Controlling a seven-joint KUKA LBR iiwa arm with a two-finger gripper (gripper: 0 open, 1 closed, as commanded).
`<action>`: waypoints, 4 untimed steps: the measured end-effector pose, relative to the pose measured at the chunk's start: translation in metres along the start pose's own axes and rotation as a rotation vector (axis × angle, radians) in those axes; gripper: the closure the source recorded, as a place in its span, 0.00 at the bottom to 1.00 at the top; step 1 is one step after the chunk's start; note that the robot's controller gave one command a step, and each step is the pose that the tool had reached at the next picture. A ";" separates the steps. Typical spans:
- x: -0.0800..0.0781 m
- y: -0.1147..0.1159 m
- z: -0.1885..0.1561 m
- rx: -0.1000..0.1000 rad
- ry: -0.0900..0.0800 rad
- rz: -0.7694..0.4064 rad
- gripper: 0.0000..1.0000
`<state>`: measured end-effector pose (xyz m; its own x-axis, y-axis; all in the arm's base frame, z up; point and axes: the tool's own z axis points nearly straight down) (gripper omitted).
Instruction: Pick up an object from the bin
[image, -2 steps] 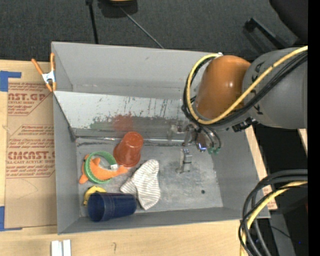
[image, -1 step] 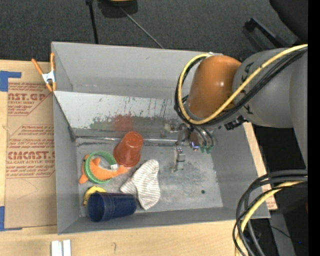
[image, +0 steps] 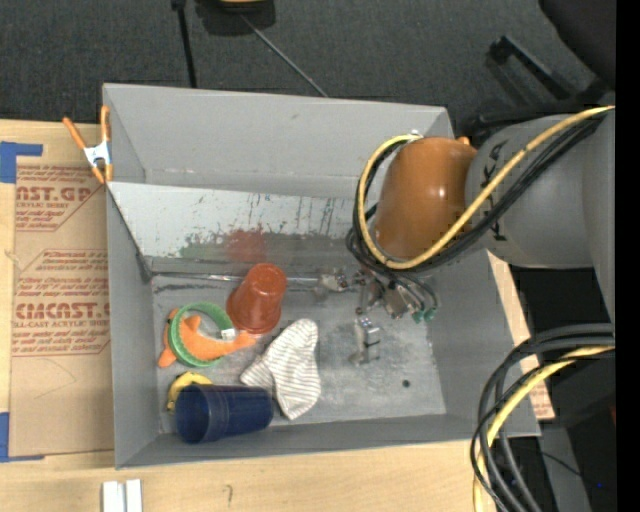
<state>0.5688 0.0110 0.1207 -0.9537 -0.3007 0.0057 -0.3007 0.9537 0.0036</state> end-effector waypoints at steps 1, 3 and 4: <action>-0.011 0.013 0.013 0.005 -0.009 -0.124 0.00; -0.026 0.065 0.038 0.004 -0.008 -0.254 1.00; -0.026 0.065 0.038 0.004 -0.008 -0.254 1.00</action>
Offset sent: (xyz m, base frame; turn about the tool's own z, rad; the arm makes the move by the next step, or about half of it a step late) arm -0.0063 0.0545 -0.0205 0.0029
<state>0.5741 0.0807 0.0828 -0.8474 -0.5310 -0.0026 -0.5310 0.8474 0.0003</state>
